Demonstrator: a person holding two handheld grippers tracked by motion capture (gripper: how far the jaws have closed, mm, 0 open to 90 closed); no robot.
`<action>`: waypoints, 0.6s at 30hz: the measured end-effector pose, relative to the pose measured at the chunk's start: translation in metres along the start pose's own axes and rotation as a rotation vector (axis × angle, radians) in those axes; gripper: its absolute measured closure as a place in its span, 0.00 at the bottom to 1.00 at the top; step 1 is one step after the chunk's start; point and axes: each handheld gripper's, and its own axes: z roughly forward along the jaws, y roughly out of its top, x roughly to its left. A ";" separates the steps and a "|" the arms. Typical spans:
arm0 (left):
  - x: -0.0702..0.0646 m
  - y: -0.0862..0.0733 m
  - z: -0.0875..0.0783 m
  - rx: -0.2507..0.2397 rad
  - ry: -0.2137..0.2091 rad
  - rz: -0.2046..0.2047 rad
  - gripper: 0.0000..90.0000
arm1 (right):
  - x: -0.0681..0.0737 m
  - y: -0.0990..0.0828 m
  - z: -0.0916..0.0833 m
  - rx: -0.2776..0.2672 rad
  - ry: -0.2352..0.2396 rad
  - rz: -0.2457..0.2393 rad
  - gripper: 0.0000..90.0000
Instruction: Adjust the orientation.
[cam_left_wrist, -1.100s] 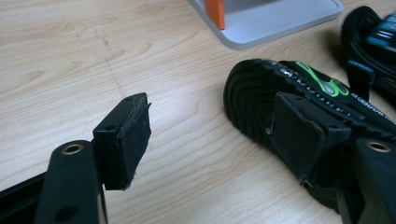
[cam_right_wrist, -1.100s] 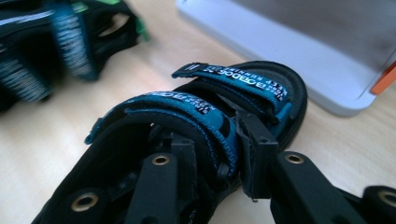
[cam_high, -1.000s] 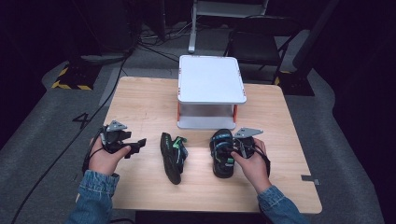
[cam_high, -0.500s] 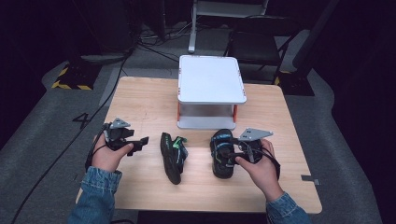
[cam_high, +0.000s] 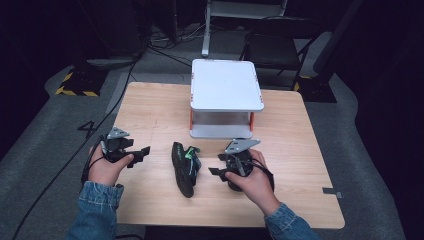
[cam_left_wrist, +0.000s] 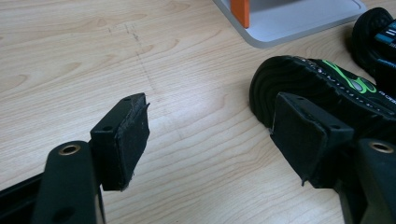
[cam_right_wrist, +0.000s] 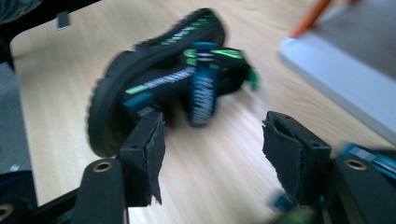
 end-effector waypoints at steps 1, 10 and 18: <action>0.002 0.000 -0.002 -0.001 0.001 -0.002 0.31 | 0.006 0.004 0.007 0.012 0.019 -0.013 0.46; 0.014 -0.001 -0.010 -0.034 -0.001 -0.021 0.31 | 0.036 0.020 0.051 0.066 0.111 -0.039 0.46; 0.017 0.000 -0.014 -0.050 -0.006 -0.032 0.31 | 0.044 0.032 0.058 0.076 0.154 -0.048 0.50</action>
